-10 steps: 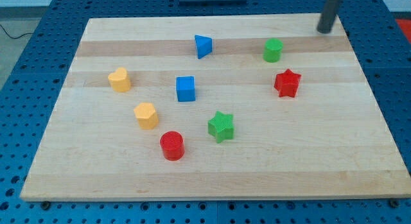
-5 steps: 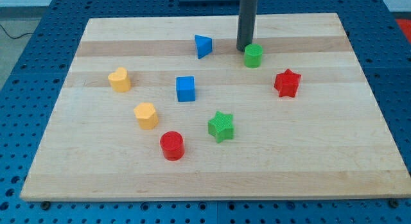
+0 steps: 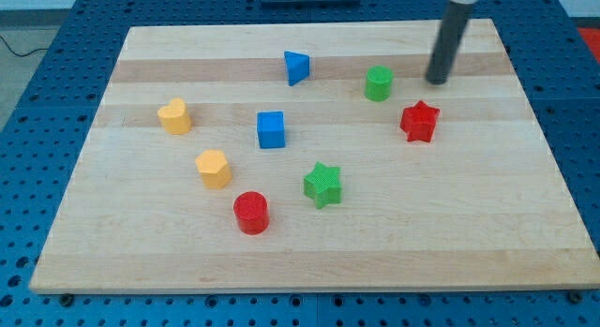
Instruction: Move the green circle below the blue triangle
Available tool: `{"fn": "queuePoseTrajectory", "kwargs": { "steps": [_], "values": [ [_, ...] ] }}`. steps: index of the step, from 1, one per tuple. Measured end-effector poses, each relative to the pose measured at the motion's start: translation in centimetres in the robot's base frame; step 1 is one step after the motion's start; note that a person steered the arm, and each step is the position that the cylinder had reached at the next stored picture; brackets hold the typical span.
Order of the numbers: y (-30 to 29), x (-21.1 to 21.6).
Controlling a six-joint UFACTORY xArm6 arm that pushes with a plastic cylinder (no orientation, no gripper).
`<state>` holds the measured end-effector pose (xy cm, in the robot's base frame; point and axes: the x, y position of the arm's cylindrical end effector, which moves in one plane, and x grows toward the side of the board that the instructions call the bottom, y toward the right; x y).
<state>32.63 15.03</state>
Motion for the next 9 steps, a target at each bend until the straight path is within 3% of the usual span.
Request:
{"fn": "queuePoseTrajectory", "kwargs": {
  "steps": [1,3,5,7,9],
  "values": [
    [-6.2,1.4],
    [-5.5,5.4],
    [-10.8,5.0],
    [-6.6,4.5],
    [-11.4,2.4]
  ]
}}
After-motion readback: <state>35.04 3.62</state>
